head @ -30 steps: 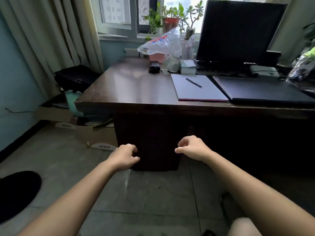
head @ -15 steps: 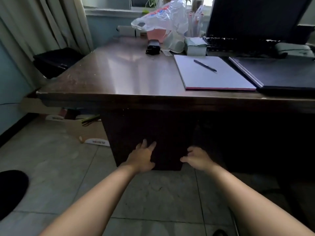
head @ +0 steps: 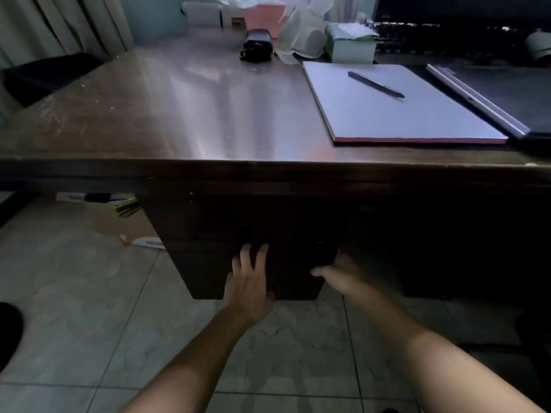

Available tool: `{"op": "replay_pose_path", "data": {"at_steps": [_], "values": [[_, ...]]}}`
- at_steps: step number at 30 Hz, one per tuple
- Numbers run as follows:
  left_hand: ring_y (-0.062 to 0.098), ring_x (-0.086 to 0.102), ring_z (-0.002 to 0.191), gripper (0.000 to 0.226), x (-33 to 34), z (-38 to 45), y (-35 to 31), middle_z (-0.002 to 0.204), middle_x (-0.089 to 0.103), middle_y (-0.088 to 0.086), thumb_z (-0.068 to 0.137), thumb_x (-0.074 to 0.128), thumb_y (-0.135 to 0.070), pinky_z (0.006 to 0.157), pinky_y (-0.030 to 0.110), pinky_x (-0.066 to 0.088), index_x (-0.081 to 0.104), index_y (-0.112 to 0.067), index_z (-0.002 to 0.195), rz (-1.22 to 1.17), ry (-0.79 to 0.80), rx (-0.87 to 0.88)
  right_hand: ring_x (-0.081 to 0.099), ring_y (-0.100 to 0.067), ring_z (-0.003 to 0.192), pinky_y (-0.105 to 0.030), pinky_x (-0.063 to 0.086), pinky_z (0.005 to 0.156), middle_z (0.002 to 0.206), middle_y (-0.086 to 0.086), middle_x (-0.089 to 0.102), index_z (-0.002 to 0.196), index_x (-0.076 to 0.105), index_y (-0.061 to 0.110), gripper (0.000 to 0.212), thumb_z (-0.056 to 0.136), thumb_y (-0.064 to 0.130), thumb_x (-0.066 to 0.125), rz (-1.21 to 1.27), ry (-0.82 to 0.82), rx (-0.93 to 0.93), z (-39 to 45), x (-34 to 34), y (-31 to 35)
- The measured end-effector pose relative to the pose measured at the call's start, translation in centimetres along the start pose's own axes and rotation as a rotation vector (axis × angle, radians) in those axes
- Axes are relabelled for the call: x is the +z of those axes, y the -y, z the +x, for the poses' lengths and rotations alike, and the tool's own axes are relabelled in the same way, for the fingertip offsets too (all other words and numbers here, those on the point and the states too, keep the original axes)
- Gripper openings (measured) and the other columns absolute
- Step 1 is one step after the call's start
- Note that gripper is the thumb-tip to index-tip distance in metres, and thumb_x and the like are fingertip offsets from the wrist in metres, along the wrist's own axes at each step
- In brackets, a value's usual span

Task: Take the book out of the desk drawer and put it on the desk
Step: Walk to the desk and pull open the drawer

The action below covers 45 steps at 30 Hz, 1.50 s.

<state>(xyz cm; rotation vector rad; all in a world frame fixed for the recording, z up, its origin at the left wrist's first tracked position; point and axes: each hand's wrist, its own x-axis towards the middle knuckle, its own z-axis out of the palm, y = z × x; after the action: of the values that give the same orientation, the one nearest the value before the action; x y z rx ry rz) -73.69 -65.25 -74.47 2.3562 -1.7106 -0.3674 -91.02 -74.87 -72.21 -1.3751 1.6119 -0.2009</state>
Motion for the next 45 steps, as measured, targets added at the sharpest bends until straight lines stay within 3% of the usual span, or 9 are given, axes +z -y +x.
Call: {"op": "replay_pose_path", "data": {"at_steps": [6,10,14,19,25,32,36,41,45], "values": [[0.034,0.032,0.136,0.100,0.1,0.7,0.0,0.161,-0.002,0.009,0.076,0.069,-0.039,0.097,0.044,0.052,0.006,-0.035,0.154,-0.036,0.096,-0.082,0.063,-0.020,0.097,-0.030,0.052,0.075,0.132,-0.005,0.057,0.141,0.036,0.022,0.079,0.075,0.010,0.077,0.373,0.013,0.080,1.0,0.7,-0.1],[0.032,0.043,0.129,0.099,-0.3,0.8,-0.1,0.159,0.000,0.008,0.077,0.071,-0.038,0.092,0.041,0.054,0.008,-0.037,0.153,-0.002,0.114,-0.092,0.063,-0.014,0.083,-0.032,0.055,0.081,0.098,0.003,0.058,0.126,0.042,0.023,0.060,0.077,0.007,0.074,0.411,0.011,0.080,0.3,0.6,-0.4],[0.029,0.052,0.119,0.091,-0.9,-0.1,0.5,0.155,0.010,0.007,0.077,0.070,-0.035,0.084,0.038,0.054,0.016,-0.036,0.151,0.027,0.132,-0.072,0.059,-0.017,0.084,-0.035,0.055,0.084,0.092,0.002,0.055,0.115,0.045,0.018,0.049,0.077,0.010,0.074,0.390,-0.044,0.069,-1.2,0.6,-1.7],[0.032,0.061,0.107,0.076,-2.2,-3.0,1.0,0.149,0.021,0.006,0.075,0.065,-0.035,0.080,0.039,0.054,0.029,-0.033,0.142,0.026,0.151,-0.037,0.068,-0.028,0.100,-0.034,0.053,0.079,0.103,-0.009,0.071,0.115,0.066,0.013,0.043,0.075,0.027,0.073,-0.015,-0.106,0.013,-4.2,0.4,-3.4],[0.032,0.058,0.116,0.052,-2.2,-7.7,2.4,0.147,0.027,0.000,0.081,0.052,-0.064,0.089,0.039,0.051,0.043,-0.030,0.120,-0.162,0.116,-0.069,0.068,-0.025,0.084,-0.028,0.045,0.062,0.088,-0.008,0.068,0.087,0.066,0.014,0.027,0.079,0.040,0.063,-0.412,0.009,-0.184,-10.9,1.8,-5.7],[0.013,0.042,0.141,0.086,-2.2,-14.1,7.4,0.161,0.026,-0.017,0.073,0.041,-0.085,0.111,0.038,0.042,0.032,-0.044,0.148,-0.430,0.052,-0.049,0.065,-0.035,0.097,-0.031,0.037,0.067,0.107,-0.018,0.068,0.098,0.065,0.008,0.045,0.089,0.047,0.045,-0.699,0.186,-0.428,-19.4,8.5,-7.1],[0.017,0.049,0.133,0.070,-3.6,-16.8,8.7,0.139,0.052,-0.013,0.080,0.065,-0.059,0.098,0.029,0.042,0.045,-0.032,0.141,-0.604,0.100,-0.182,0.065,-0.039,0.095,-0.037,0.043,0.070,0.107,-0.023,0.067,0.098,0.065,0.005,0.047,0.089,0.046,0.044,-0.777,0.219,-0.530,-22.8,13.0,-6.3],[0.017,0.059,0.119,0.055,-4.9,-18.9,10.9,0.128,0.065,-0.004,0.082,0.068,-0.044,0.091,0.034,0.050,0.052,-0.031,0.132,-0.675,0.110,-0.285,0.066,-0.041,0.094,-0.041,0.051,0.074,0.104,-0.020,0.070,0.100,0.067,0.009,0.052,0.085,0.055,0.046,-0.864,0.219,-0.659,-25.0,16.4,-5.4],[0.022,0.071,0.092,0.047,-6.2,-19.8,11.8,0.099,0.075,0.003,0.087,0.063,-0.023,0.068,0.035,0.058,0.056,-0.033,0.133,-0.691,0.130,-0.290,0.066,-0.041,0.095,-0.041,0.044,0.069,0.106,-0.019,0.070,0.109,0.061,0.013,0.052,0.086,0.059,0.051,-0.899,0.261,-0.743,-26.2,18.1,-4.5]]}}
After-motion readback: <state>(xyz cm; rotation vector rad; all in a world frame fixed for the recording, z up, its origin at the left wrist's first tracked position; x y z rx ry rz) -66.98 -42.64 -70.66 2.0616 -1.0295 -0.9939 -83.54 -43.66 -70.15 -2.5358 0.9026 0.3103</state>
